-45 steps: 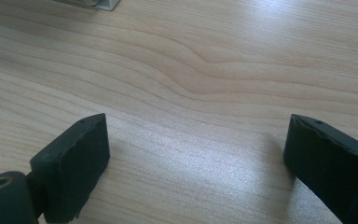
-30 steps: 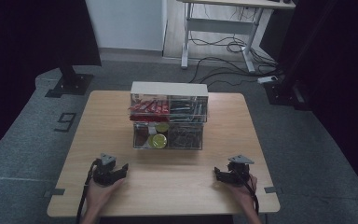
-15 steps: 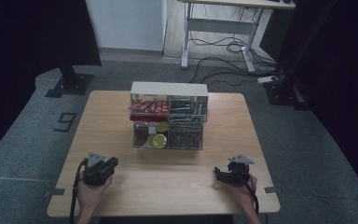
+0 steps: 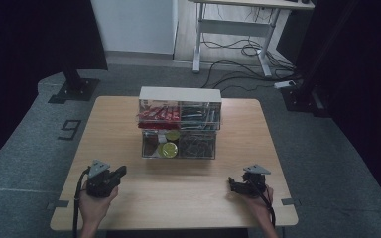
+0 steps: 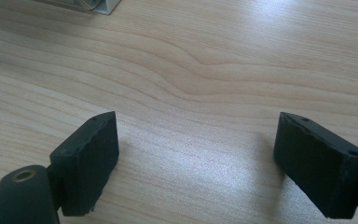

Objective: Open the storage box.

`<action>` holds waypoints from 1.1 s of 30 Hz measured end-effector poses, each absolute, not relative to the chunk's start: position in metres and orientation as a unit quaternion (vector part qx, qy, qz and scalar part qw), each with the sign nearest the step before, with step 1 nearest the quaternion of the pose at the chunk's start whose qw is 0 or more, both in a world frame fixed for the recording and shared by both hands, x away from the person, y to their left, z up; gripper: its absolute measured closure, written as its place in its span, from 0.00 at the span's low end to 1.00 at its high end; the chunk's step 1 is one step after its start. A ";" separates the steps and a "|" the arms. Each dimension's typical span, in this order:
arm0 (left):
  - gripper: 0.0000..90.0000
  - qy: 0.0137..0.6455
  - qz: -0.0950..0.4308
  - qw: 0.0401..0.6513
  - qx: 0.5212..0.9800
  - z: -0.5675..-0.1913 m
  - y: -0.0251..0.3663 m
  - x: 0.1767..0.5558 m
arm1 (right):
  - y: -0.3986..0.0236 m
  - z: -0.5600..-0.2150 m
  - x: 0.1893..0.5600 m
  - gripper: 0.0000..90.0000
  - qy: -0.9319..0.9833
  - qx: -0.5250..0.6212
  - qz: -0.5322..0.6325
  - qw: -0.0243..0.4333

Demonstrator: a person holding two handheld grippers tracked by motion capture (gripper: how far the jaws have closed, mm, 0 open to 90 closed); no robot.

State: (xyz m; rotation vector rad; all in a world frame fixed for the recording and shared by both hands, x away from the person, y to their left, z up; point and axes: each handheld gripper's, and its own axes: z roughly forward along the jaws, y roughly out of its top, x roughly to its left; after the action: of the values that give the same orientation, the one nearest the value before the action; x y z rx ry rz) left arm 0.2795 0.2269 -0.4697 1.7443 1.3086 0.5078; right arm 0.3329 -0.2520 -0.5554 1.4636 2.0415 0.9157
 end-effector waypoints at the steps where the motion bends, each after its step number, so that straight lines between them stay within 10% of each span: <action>1: 1.00 0.524 0.205 0.439 0.700 -0.467 0.226 0.279 | -0.252 -0.555 0.333 0.15 0.743 0.532 0.333 0.232; 33: 1.00 0.471 0.210 0.469 0.717 -0.398 0.206 0.290 | -0.253 -0.555 0.333 0.17 0.737 0.539 0.332 0.236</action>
State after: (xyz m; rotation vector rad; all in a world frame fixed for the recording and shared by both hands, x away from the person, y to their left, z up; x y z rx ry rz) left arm 0.2896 0.2063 -0.3977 1.7576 1.1546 0.5136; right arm 0.3327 -0.2526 -0.5553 1.4786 2.0209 0.9094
